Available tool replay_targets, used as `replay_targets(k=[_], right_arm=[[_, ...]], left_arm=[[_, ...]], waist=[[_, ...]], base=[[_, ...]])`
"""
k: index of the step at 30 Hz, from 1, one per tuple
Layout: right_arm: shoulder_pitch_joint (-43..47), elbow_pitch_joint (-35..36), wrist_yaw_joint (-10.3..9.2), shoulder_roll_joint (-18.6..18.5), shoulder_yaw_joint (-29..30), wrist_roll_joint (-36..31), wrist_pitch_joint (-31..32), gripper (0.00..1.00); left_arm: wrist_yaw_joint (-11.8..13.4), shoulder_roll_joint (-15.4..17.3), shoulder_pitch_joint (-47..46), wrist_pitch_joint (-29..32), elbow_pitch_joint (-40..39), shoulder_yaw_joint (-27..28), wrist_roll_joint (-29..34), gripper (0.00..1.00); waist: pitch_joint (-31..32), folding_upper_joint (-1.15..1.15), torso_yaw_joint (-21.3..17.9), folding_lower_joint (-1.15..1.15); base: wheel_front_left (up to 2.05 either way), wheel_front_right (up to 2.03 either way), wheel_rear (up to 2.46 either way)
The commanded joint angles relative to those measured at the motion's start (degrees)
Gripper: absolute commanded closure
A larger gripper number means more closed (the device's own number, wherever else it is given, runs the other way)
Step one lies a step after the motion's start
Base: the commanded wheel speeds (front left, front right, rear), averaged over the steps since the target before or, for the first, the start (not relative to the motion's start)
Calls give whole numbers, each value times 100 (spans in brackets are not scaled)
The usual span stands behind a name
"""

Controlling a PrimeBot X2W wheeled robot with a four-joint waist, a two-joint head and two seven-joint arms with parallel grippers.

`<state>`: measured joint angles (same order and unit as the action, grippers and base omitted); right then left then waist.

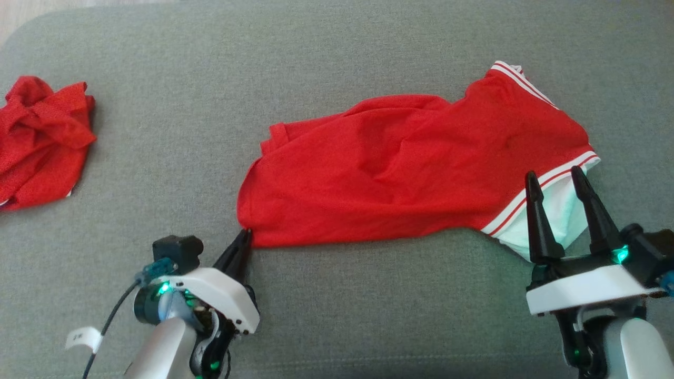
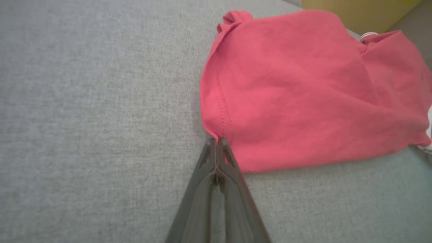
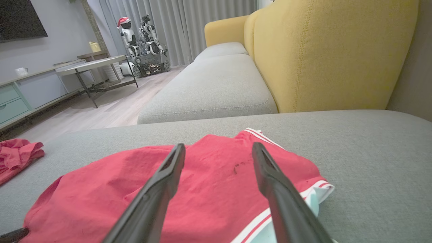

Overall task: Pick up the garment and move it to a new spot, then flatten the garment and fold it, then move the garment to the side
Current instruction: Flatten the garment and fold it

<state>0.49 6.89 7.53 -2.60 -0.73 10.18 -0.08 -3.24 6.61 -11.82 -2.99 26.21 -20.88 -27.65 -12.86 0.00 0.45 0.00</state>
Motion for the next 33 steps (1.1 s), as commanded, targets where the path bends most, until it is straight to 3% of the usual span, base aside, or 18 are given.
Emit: replay_targets(k=[1,10,22,27,33], right_arm=[[-190,180,-4,-29,-99,69,-41,0],[-141,132,-4,-28,-14,220,-17,0],[-51,141,-4,-28,125,401,-35,0],[-133,180,-4,-28,86,439,-18,0],[-213,218,-4,-28,51,479,5,0]], left_arm=[[-27,48,-179,-147,-162,191,53,100],[133,213,180,-684,-1246,178,271,100],[552,386,1286,-261,-3445,13,319,100],[579,400,1167,-198,-3414,105,227,100],[409,377,442,-217,-2518,286,33,100]], waist=[[0,0,4,0],[65,0,96,0],[70,0,339,0],[-19,0,290,0],[-181,0,93,0]], base=[[0,0,0],[0,0,0],[0,0,0],[0,0,0],[0,0,0]])
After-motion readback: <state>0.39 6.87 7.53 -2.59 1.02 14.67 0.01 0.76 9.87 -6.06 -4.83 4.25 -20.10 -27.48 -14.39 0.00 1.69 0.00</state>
